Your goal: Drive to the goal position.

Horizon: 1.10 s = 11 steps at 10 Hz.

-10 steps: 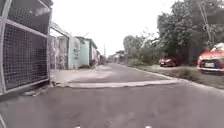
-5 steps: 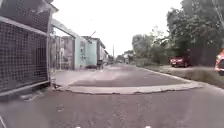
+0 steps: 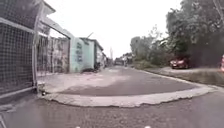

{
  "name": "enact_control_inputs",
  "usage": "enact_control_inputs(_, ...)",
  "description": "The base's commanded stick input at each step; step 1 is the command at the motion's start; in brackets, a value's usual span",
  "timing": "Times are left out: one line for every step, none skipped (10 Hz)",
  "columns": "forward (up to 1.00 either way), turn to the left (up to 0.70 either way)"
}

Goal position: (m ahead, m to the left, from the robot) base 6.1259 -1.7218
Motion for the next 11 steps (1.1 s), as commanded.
enact_control_inputs(0.85,0.00)
enact_control_inputs(0.85,0.00)
enact_control_inputs(0.85,0.00)
enact_control_inputs(0.85,0.00)
enact_control_inputs(0.85,0.00)
enact_control_inputs(0.85,0.00)
enact_control_inputs(0.85,0.00)
enact_control_inputs(0.85,0.15)
enact_control_inputs(0.85,0.34)
enact_control_inputs(0.85,0.34)
enact_control_inputs(0.85,0.14)
